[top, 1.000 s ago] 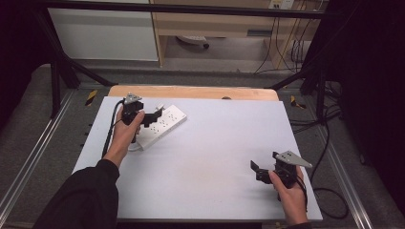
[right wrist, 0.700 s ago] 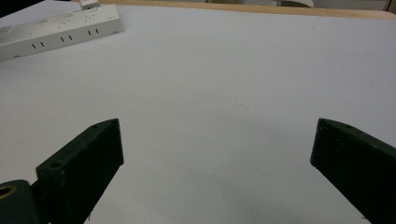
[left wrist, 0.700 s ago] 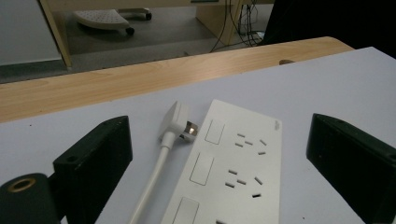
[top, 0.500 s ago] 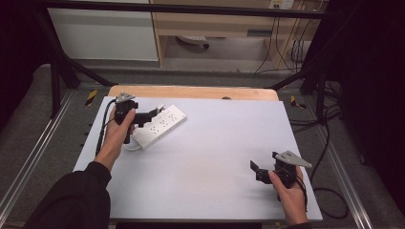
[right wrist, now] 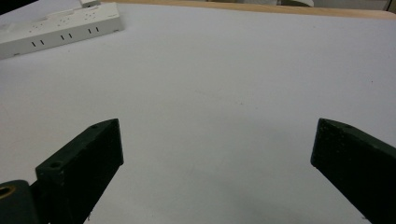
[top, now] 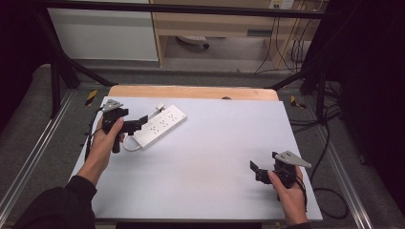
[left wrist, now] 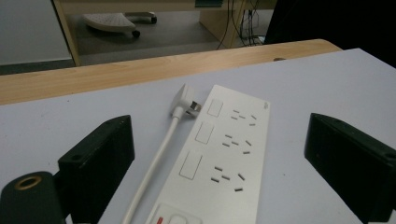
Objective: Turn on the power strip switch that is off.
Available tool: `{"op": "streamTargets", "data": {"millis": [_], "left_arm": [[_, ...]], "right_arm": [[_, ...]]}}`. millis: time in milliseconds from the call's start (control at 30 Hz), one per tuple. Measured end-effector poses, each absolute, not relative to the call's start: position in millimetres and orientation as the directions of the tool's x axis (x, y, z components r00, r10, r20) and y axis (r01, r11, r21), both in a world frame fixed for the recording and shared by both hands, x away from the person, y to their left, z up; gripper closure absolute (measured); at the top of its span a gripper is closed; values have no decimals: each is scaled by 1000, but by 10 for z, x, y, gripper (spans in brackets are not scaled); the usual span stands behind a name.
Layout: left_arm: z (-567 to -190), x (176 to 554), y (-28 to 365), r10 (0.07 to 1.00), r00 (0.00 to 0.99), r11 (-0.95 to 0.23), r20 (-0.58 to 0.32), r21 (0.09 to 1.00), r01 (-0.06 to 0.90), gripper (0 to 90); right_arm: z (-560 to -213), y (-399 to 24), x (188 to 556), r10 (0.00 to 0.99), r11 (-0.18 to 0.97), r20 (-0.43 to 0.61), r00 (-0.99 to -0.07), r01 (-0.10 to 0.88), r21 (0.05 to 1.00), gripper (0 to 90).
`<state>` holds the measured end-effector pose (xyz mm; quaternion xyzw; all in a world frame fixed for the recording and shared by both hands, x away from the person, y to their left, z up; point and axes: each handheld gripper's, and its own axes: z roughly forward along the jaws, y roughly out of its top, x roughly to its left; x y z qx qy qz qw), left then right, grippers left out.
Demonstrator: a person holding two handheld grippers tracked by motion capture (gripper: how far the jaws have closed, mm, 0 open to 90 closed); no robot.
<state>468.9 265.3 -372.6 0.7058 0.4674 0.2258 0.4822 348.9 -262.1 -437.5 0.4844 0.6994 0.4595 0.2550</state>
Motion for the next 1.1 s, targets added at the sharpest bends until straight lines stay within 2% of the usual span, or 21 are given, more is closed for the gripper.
{"op": "streamTargets", "data": {"millis": [433,900,1100], "left_arm": [[-3788,4016,2921,874,462,-60,-149,911,407,84],[-4154,3274,3258,886,434,-47,-164,898,437,80],[-4248,3135,3176,873,470,-119,-130,879,463,79]], "right_arm": [[-4371,-2604,3486,912,105,93,-400,445,889,28],[-4419,-2602,3528,917,119,83,-389,468,876,27],[-4552,-2578,3624,927,181,38,-374,532,827,28]]}}
